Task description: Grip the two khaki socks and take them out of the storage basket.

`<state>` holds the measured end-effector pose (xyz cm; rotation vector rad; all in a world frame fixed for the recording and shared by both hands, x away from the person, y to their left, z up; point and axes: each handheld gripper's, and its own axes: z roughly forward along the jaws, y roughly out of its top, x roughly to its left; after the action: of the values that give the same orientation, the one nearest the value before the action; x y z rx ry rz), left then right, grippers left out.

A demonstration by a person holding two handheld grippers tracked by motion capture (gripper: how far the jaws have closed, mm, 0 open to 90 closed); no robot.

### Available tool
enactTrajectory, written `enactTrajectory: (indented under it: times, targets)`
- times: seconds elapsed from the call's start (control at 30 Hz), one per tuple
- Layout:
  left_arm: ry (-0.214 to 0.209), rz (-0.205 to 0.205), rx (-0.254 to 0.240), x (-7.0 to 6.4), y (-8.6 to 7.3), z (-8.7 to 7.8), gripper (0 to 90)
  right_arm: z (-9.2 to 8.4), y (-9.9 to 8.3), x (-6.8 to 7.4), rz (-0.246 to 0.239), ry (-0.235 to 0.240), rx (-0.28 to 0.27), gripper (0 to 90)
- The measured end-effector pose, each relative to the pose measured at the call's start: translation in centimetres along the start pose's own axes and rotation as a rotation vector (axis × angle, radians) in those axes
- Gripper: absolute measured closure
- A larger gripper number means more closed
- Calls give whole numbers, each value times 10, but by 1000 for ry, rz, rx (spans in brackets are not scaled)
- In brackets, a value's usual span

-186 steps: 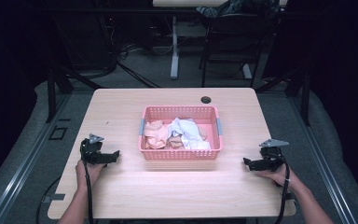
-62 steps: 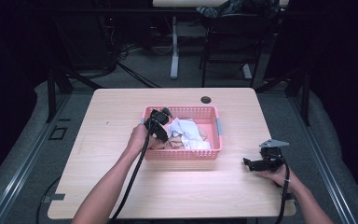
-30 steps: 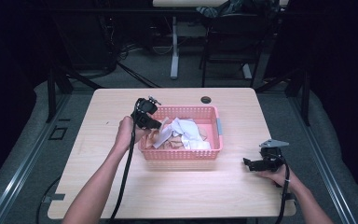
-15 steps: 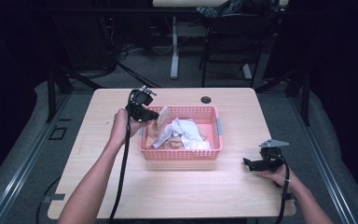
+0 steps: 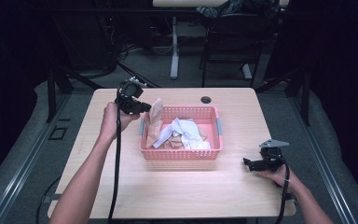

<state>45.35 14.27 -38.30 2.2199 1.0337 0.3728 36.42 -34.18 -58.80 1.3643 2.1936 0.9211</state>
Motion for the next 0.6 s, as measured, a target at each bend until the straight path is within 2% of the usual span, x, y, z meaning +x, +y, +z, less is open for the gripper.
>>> enactTrajectory:
  times: [0.17, 0.4, 0.43, 0.6]
  targets:
    - [-5, -35, -35, 11, -5, -10, 875, 0, 0, 0, 0, 0, -1, 17]
    - [18, -56, -45, 24, -11, -24, 875, 0, 0, 0, 0, 0, 0, 17]
    - [30, -66, -46, 30, -14, -30, 875, 0, 0, 0, -1, 0, -3, 17]
    - [53, -89, -44, 42, -22, -43, 875, 0, 0, 0, -2, 0, -3, 17]
